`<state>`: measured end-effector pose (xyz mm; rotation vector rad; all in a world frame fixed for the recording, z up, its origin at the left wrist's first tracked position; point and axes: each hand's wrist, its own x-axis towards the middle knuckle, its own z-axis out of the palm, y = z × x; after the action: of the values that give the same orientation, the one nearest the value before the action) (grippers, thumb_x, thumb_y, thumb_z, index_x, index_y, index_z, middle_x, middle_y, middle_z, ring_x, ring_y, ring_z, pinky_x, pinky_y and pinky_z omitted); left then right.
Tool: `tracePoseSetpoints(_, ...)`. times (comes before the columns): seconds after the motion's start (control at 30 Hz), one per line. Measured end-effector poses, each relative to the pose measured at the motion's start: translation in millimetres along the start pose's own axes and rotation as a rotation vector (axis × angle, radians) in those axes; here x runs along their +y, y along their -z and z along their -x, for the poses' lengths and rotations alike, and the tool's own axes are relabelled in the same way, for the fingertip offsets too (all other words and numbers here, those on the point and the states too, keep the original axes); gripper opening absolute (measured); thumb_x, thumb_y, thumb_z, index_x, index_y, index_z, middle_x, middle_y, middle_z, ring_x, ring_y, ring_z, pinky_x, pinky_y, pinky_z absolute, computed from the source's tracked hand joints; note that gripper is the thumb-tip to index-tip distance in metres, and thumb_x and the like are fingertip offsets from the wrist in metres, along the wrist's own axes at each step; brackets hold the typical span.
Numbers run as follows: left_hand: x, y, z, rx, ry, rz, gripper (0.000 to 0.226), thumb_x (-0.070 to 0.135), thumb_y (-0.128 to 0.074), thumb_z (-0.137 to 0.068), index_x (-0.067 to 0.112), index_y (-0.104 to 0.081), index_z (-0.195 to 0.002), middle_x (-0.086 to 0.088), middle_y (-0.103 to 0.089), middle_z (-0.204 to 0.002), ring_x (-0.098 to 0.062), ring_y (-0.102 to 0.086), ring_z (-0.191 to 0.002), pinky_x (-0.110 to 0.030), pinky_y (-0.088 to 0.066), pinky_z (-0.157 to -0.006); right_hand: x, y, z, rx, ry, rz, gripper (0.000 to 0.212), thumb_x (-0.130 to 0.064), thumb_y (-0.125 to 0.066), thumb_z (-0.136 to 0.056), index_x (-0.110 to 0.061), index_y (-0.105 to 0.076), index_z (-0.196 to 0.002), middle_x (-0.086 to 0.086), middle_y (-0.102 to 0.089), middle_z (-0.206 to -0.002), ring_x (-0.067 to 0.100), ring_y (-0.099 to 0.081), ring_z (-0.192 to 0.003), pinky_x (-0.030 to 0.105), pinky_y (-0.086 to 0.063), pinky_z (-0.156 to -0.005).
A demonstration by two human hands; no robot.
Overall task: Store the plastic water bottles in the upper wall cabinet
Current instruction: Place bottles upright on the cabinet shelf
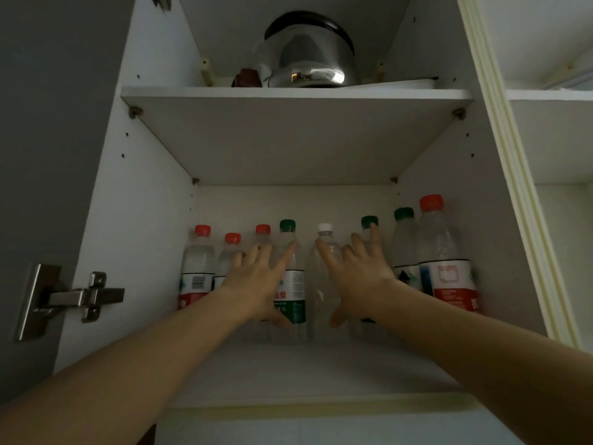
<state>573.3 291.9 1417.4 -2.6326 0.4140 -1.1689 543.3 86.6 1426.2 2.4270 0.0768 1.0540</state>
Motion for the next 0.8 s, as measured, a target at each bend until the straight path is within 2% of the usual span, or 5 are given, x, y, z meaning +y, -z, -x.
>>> tracePoseSetpoints(0.1, -4, -9, -4, 0.019, -0.027, -0.027, 0.151, 0.088, -0.072, -0.054, 0.034, 0.025, -0.156, -0.011, 0.002, -0.167, -0.038, 0.002, -0.154, -0.060, -0.010, -0.123, -4, -4, -4, 0.008, 0.000, 0.044, 0.153, -0.083, -0.074, -0.058, -0.016, 0.023, -0.156, 0.026, -0.023, -0.163, 0.048, -0.008, -0.152, 0.077, 0.018, -0.109)
tracePoseSetpoints(0.23, -4, -20, -12, 0.062, -0.039, -0.058, 0.148, 0.093, -0.065, -0.056, 0.032, 0.025, -0.156, -0.009, 0.000, -0.167, -0.038, 0.002, -0.154, -0.061, -0.008, -0.123, -7, -10, -11, 0.000, 0.018, 0.156, 0.151, -0.088, -0.064, -0.063, -0.009, 0.025, -0.155, 0.028, -0.010, -0.166, 0.051, 0.004, -0.153, 0.077, 0.019, -0.108)
tracePoseSetpoints(0.4, 3, -21, -14, 0.068, -0.036, -0.099, 0.146, 0.091, -0.064, -0.060, 0.027, 0.023, -0.158, -0.012, -0.001, -0.167, -0.039, 0.001, -0.154, -0.061, -0.007, -0.123, -7, -16, -17, 0.000, 0.026, 0.250, 0.146, -0.089, -0.059, -0.068, -0.005, 0.021, -0.157, 0.031, -0.002, -0.166, 0.051, 0.007, -0.152, 0.075, 0.019, -0.110)
tracePoseSetpoints(0.53, 11, -25, -15, 0.014, 0.019, -0.144, 0.144, 0.087, -0.065, -0.066, 0.025, 0.026, -0.157, -0.010, 0.014, -0.169, -0.038, 0.014, -0.155, -0.069, 0.001, -0.119, -12, -21, -22, 0.020, 0.046, 0.309, 0.143, -0.088, -0.058, -0.070, -0.004, 0.019, -0.157, 0.029, 0.003, -0.166, 0.051, 0.010, -0.152, 0.075, 0.022, -0.108)
tracePoseSetpoints(0.8, 12, -26, -11, 0.043, 0.017, -0.170, 0.140, 0.088, -0.062, -0.068, 0.024, 0.024, -0.158, -0.009, 0.013, -0.169, -0.036, 0.013, -0.155, -0.065, -0.003, -0.120, -14, -25, -20, 0.032, 0.050, 0.322, 0.142, -0.087, -0.058, -0.072, -0.003, 0.019, -0.157, 0.031, -0.002, -0.166, 0.050, 0.005, -0.153, 0.074, 0.021, -0.109)
